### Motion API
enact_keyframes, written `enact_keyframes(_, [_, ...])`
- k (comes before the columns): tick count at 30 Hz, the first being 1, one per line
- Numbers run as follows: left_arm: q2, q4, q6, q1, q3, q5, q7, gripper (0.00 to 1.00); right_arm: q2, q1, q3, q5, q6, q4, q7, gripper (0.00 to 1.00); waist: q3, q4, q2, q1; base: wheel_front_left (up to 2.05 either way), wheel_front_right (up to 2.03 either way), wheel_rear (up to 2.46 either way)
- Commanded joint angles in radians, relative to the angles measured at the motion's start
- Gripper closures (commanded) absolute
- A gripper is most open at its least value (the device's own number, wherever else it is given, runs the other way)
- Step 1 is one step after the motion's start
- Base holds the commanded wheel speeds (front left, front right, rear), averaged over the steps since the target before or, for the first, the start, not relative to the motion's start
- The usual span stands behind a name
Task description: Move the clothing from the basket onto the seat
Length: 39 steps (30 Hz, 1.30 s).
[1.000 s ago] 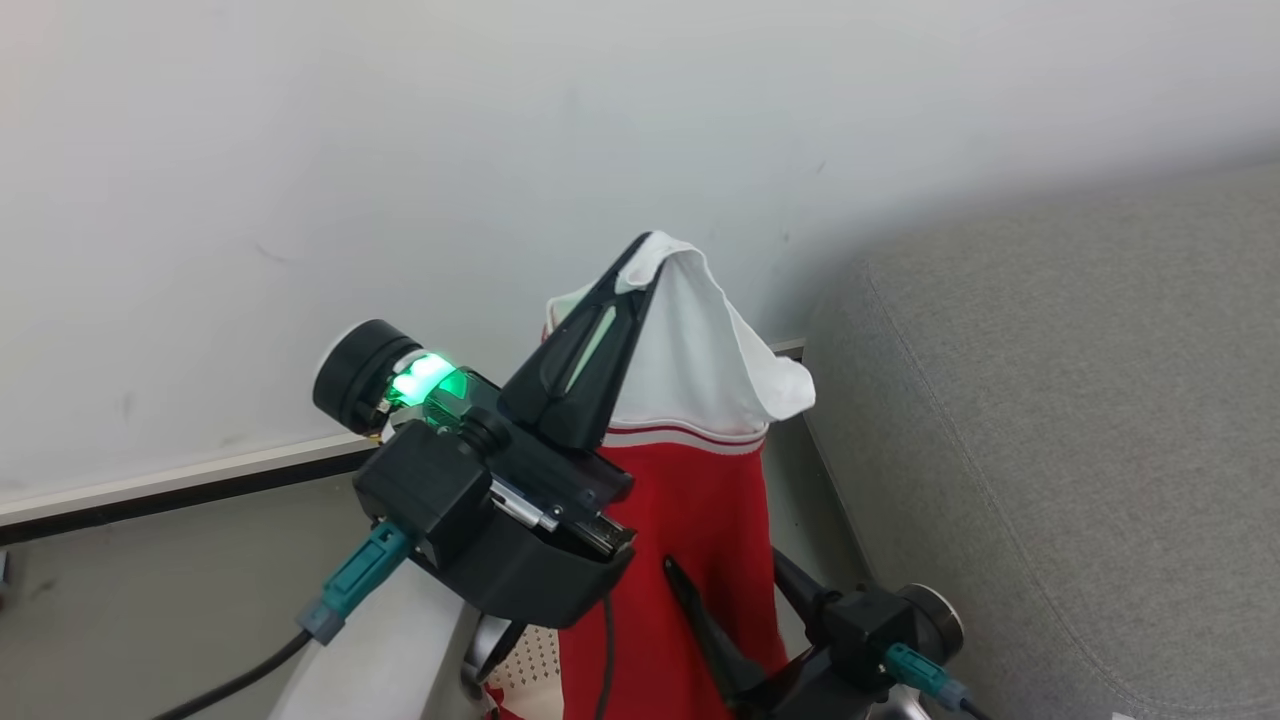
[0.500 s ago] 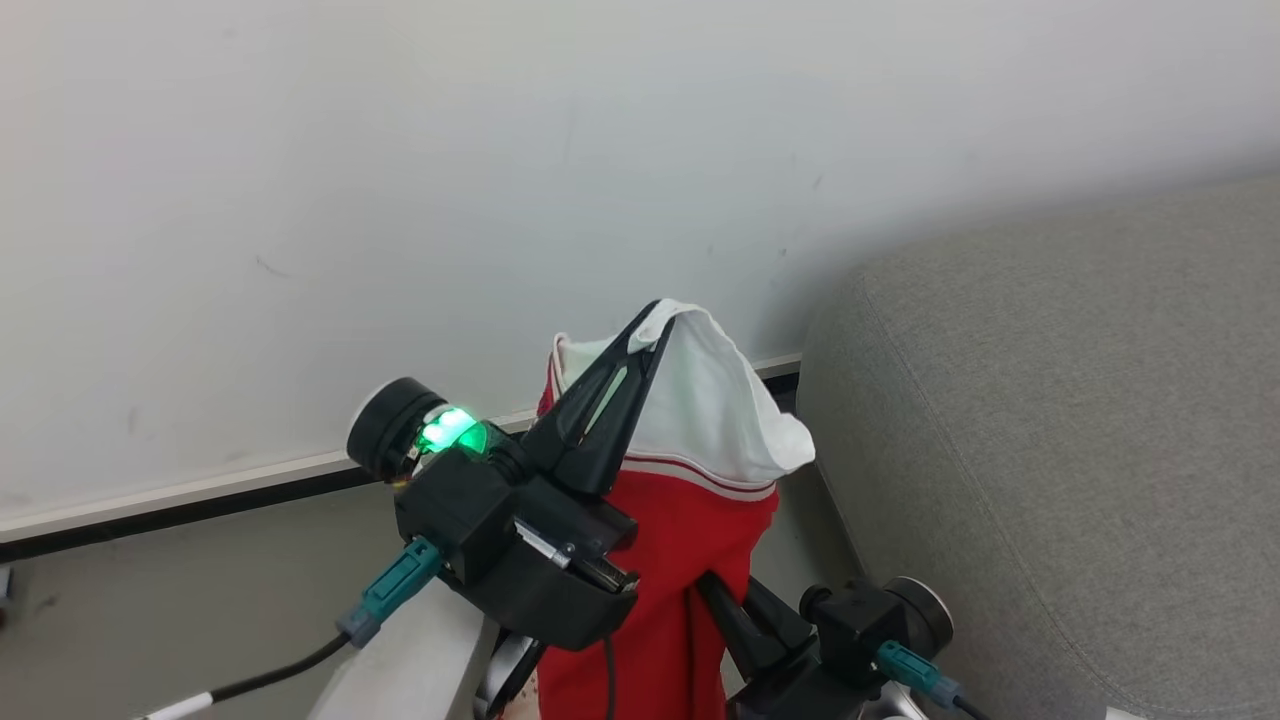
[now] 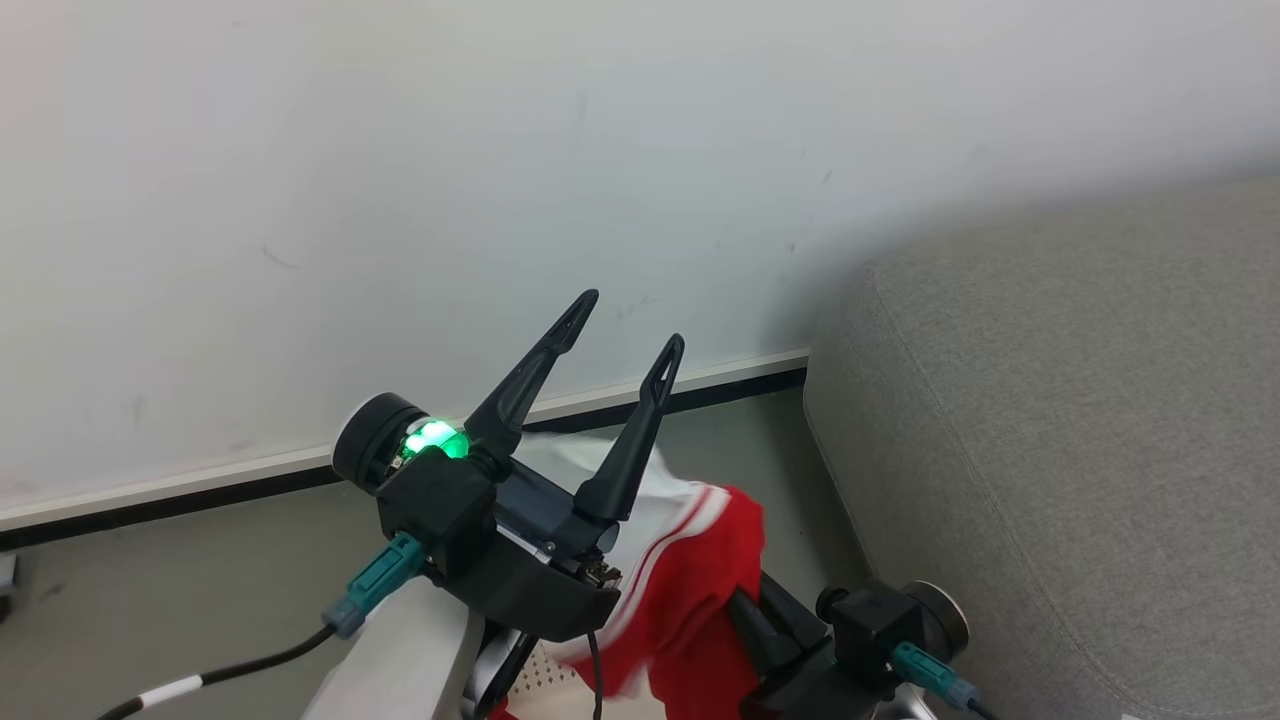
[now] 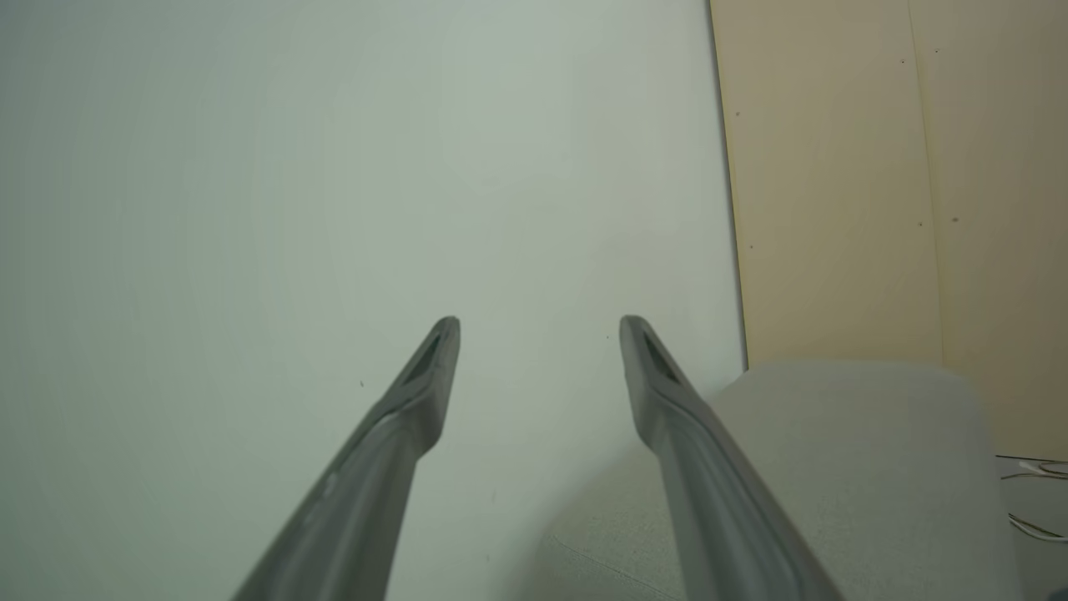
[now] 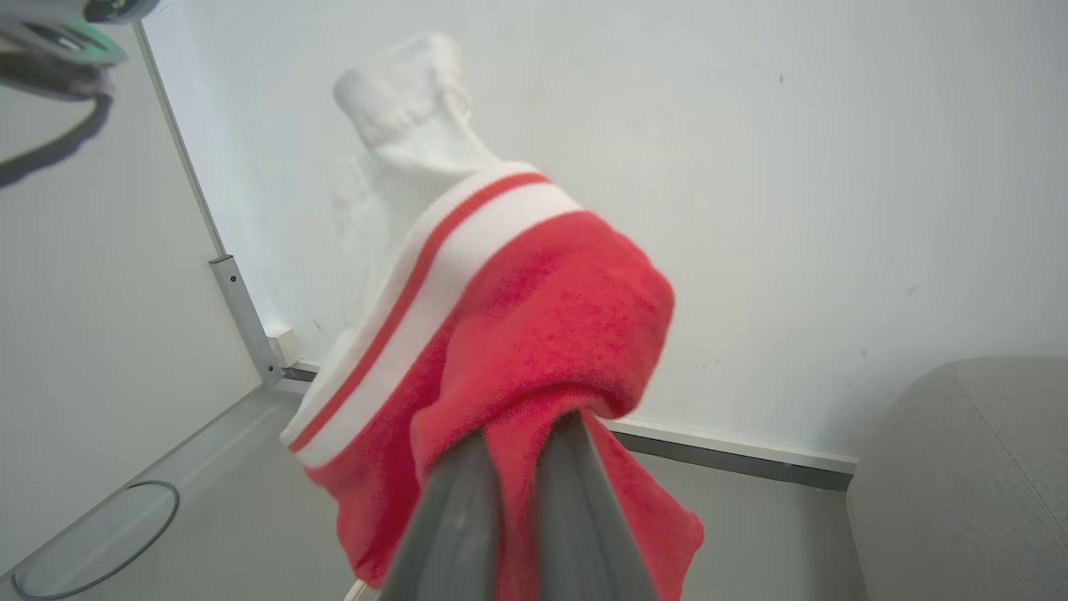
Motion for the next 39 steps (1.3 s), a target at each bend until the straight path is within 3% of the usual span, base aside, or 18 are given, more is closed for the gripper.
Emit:
enact_keyframes(1, [0.0, 0.001, -0.002, 0.017, 0.001, -0.003, -0.003, 0.0, 0.001, 0.002, -0.001, -0.007, 0.001, -0.008, -0.001, 1.0, 0.001, 0.0, 0.0, 0.0, 0.0, 0.0, 0.0])
enact_keyframes(15, [0.0, 0.01, 0.001, -0.003, -0.004, 0.007, -0.003, 0.0, 0.009, -0.017, -0.057, -0.02, 0.001, -0.038, -0.001, 1.0, 0.052, -0.06, 0.0, 0.0, 0.0, 0.0, 0.0])
enact_keyframes(39, [0.015, 0.048, -0.018, -0.076, -0.036, 0.04, -0.003, 0.0, 0.05, -0.035, -0.218, -0.071, 0.001, -0.16, -0.001, 1.0, 0.219, -0.378, 0.0, 0.0, 0.0, 0.0, 0.0])
